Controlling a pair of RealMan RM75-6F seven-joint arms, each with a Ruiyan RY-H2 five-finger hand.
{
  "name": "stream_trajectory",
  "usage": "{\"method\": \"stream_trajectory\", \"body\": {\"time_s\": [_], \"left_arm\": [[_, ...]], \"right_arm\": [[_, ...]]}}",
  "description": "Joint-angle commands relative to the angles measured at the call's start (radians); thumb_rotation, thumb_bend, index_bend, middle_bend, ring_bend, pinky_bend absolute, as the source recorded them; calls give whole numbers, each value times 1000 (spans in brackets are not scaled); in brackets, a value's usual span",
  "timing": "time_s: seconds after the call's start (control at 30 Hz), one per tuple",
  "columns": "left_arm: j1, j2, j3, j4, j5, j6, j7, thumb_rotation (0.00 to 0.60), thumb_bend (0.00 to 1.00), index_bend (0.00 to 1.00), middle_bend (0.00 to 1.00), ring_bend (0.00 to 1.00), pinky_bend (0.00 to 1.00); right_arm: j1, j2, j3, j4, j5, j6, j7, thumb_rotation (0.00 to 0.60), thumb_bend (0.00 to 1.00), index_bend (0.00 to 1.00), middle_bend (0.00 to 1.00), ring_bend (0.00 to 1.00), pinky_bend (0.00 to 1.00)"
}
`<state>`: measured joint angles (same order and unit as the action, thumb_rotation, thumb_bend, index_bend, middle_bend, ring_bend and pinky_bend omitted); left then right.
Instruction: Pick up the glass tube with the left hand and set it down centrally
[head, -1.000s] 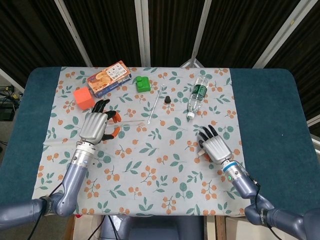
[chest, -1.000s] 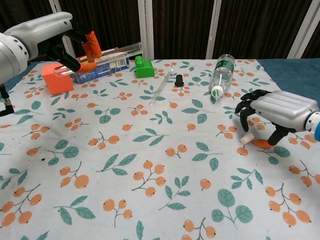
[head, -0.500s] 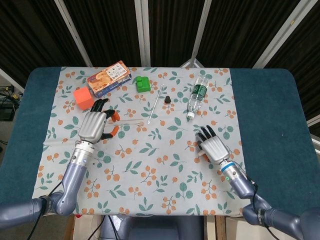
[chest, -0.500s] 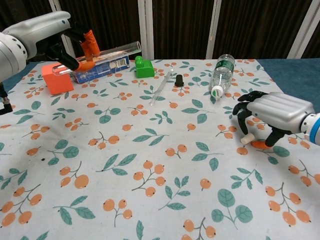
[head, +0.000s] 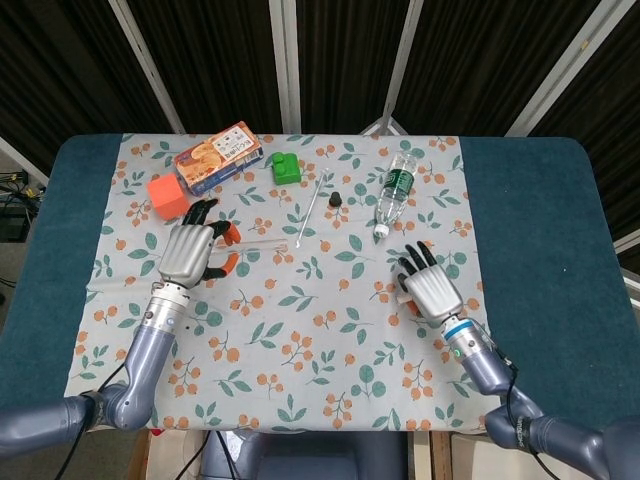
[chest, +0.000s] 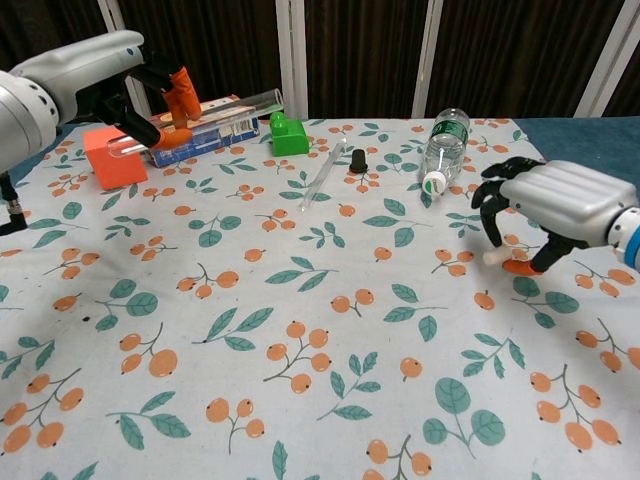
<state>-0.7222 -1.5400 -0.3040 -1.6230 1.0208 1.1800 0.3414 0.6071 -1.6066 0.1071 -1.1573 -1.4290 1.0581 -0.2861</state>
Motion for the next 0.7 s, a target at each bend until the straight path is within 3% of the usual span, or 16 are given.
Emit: {"method": "stream_trajectory", "body": {"time_s": [0.03,0.43,0.7], "left_arm": [[-5,-9,-4,6,-9,-4,-1,600,679,528,501,78,0],[-47,-141,-48,79,-94,-9,-17,600,679,527,503,78,0],[-83,-252,-83,159,-142,-10,-35,600,679,527,505,78,0]], "right_arm": [[-4,16,23,-11,13,25,-11,600,361,597,245,69,40],[-24,80,137,-94,75,164,-72,600,362,602,245,69,40],[-24,61,201,-136,97,264,-113,600,360,603,245,69,39]]}}
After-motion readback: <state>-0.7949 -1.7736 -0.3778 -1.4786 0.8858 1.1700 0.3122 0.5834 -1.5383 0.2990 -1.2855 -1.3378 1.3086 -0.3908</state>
